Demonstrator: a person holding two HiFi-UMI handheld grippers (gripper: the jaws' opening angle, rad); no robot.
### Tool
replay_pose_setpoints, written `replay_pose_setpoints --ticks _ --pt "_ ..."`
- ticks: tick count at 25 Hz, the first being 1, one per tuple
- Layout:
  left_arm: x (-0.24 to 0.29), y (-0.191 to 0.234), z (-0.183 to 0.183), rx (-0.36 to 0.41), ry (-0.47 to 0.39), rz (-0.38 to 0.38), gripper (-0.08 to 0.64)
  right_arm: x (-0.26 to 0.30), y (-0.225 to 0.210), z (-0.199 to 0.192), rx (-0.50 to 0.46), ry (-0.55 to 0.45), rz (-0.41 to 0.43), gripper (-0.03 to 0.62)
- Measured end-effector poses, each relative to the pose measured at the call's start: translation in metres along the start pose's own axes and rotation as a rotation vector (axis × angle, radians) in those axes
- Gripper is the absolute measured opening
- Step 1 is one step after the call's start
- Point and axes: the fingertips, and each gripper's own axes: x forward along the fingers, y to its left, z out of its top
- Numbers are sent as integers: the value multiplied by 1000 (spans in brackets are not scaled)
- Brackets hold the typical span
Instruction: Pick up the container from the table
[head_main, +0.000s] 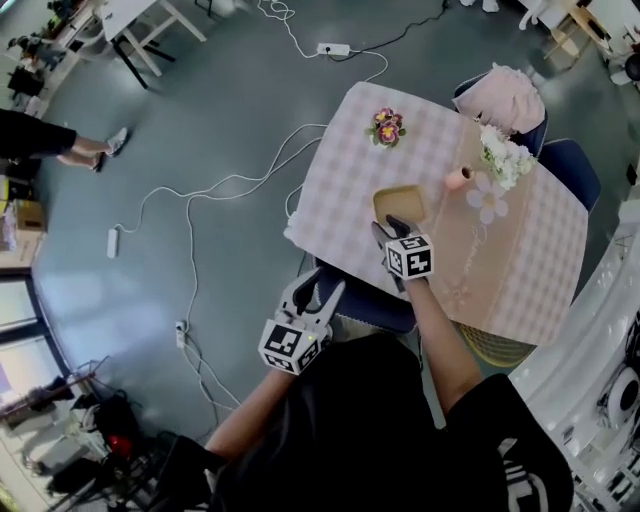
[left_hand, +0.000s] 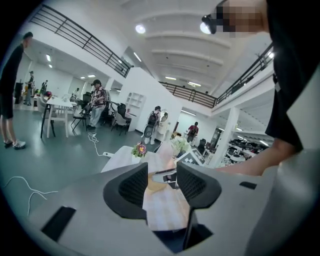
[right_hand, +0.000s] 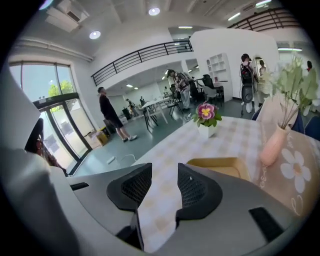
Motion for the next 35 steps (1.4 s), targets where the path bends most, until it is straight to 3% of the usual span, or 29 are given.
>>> replay_pose_setpoints --ticks 6,12,17,19,26,31,35 --pt "14 11 1 -40 3 35 166 59 -31 -27 -23 106 -60 140" --pt "10 18 4 -66 -10 76 166 84 -36 -52 -93 222 -92 138" --pt "-10 26 2 -66 -25 127 159 87 -44 -59 -154 266 -135 44" --pt "-20 30 -2 -64 -26 141 98 83 -44 -59 -163 260 -136 38" --pt "-45 26 7 -28 -63 111 20 28 -29 -26 -137 102 -149 14" --pt "-57 9 16 44 -113 23 15 -37 -13 16 -74 -102 -175 14" --pt "-74 0 24 109 -153 -2 8 -117 25 56 -53 -291 -176 14"
